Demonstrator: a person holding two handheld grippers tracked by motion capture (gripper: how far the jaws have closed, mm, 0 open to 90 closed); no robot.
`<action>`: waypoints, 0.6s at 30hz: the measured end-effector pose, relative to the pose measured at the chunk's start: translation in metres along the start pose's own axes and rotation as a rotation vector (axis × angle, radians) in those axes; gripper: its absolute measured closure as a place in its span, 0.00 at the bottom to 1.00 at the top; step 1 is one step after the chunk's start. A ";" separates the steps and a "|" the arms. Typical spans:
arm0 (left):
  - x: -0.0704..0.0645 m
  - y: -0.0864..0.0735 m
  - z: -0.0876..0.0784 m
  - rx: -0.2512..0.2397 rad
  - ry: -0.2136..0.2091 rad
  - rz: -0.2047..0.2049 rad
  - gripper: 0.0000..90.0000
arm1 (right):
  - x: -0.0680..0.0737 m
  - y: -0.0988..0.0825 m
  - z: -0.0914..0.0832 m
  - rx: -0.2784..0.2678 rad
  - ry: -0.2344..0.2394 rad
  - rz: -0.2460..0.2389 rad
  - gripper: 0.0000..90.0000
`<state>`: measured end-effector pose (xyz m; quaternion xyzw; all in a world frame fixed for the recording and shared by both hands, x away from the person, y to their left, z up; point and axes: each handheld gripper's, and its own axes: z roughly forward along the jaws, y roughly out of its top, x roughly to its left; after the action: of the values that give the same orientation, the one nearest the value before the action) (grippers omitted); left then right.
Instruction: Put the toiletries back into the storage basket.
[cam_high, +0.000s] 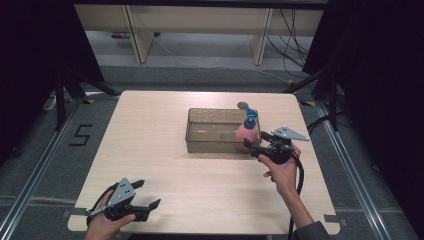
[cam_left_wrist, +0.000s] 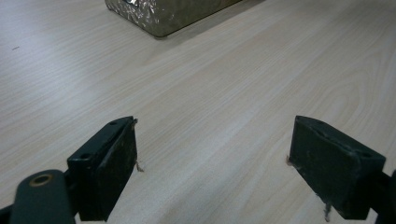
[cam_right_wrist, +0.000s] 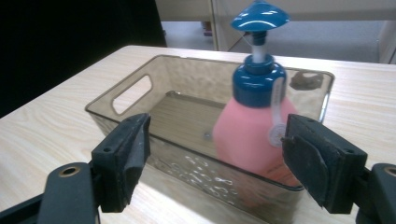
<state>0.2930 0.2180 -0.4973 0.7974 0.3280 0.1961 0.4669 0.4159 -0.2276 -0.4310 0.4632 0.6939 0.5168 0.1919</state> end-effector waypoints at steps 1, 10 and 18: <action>0.000 0.000 0.000 0.000 0.000 0.000 0.16 | 0.000 0.000 0.000 0.000 0.000 0.000 0.27; 0.000 0.000 0.000 0.000 -0.003 0.001 0.16 | 0.007 -0.007 -0.001 -0.005 0.026 -0.037 0.28; 0.000 0.000 0.001 0.002 -0.003 0.004 0.16 | 0.014 -0.010 -0.005 0.008 0.042 -0.043 0.28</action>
<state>0.2937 0.2176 -0.4978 0.7987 0.3260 0.1954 0.4665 0.4005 -0.2186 -0.4350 0.4380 0.7098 0.5192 0.1865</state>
